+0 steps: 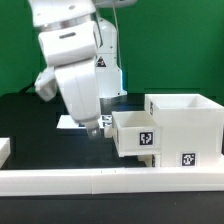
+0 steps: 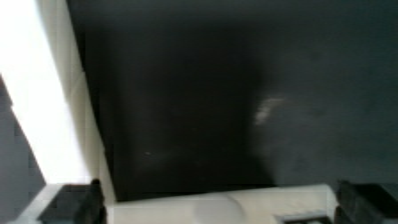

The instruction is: Assemble drawer

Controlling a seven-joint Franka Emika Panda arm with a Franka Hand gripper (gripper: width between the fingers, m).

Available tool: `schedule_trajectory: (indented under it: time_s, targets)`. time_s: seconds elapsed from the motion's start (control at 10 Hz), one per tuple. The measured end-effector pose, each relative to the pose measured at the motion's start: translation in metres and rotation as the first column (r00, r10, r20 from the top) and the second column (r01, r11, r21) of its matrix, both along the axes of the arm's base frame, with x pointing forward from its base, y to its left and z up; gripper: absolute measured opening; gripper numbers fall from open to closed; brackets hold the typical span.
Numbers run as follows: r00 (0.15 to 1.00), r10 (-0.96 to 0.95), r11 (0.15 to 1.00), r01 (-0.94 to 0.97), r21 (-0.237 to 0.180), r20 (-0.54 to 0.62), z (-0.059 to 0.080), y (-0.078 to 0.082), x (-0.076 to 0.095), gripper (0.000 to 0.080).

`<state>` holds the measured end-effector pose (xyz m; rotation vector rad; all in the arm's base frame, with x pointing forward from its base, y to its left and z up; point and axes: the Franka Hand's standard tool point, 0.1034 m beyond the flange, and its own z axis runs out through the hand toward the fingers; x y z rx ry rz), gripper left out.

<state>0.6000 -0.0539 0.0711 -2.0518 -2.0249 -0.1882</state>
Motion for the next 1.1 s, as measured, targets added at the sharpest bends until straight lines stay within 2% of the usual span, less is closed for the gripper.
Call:
schedule_trajectory:
  time_s: [0.1,0.2,0.4,0.6,0.7,0.9,1.1]
  targets:
    - [1.000,0.000,1.000,0.000,0.010,-0.002,-0.004,0.003,0.001,0.0649]
    - [1.000,-0.020,1.000,0.020,0.009,-0.009,-0.009,0.016,0.002,0.0649]
    - [1.000,-0.024,1.000,0.024,0.007,-0.002,-0.022,0.032,-0.010,0.0649]
    - [0.999,-0.042,0.999,0.042,0.009,-0.005,-0.020,0.048,-0.010,0.0649]
    - [0.999,-0.048,0.999,0.048,0.009,0.000,-0.019,0.061,-0.008,0.0649]
    - [0.998,-0.068,0.998,0.068,-0.013,0.001,-0.020,0.063,-0.008,0.0649]
    - [0.998,-0.070,0.997,0.070,-0.012,-0.001,-0.020,0.062,-0.008,0.0649]
